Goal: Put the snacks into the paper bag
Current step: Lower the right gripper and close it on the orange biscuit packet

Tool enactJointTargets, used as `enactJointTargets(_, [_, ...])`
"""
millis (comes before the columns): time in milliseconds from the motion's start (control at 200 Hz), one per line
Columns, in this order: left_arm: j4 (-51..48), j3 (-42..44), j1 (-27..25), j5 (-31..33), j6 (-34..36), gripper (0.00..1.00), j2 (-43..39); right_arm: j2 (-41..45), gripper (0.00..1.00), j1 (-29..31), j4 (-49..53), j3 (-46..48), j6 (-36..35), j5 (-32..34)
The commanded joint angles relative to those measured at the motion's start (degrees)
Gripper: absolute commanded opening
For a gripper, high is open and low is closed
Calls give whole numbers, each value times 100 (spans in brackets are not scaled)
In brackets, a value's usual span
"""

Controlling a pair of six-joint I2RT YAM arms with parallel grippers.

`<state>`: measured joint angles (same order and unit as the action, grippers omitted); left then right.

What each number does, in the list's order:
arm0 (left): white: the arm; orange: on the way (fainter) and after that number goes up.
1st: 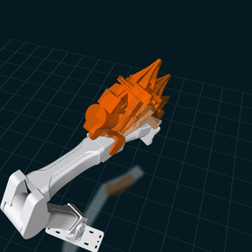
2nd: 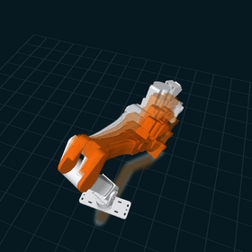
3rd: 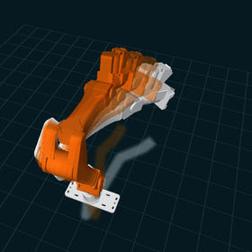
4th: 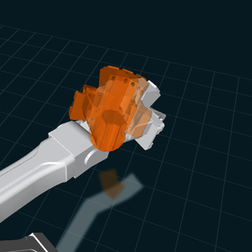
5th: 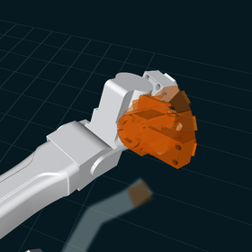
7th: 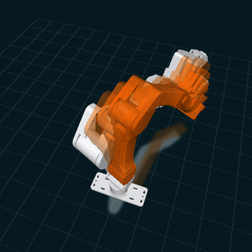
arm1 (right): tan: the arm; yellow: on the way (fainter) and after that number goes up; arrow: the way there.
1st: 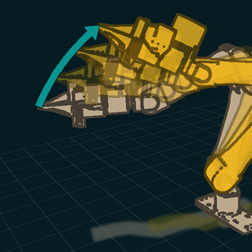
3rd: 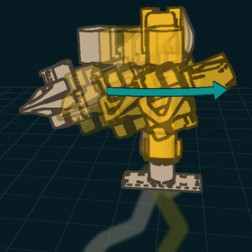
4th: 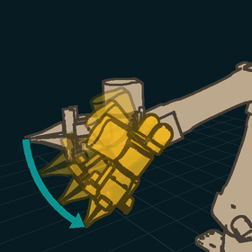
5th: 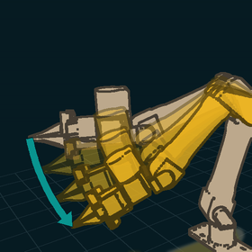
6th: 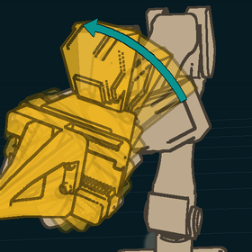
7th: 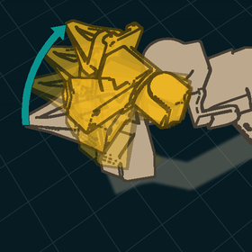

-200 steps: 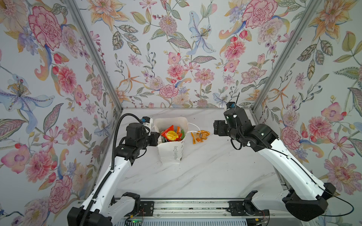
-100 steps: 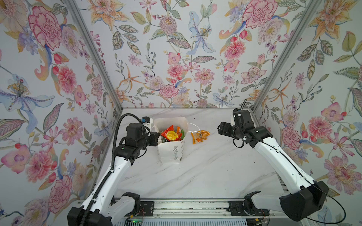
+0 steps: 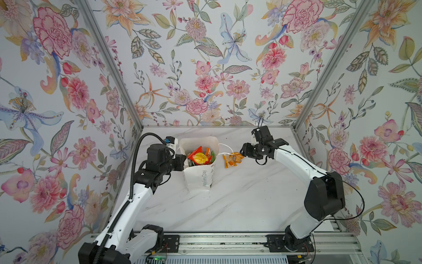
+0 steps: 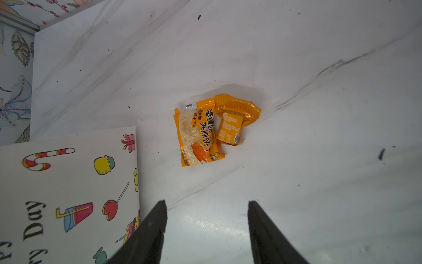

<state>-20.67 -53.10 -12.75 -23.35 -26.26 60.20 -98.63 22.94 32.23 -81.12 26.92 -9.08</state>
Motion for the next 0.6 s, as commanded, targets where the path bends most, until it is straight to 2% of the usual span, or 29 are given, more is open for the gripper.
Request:
enactJointTargets(0, [608,-22,87,178,254,0,-196,-398,56,124,-76,-338,-115,-155])
enactJointTargets(595, [625,-16,89,149,232,0,-207,-2219,49,419,282,-1447,-415,-10])
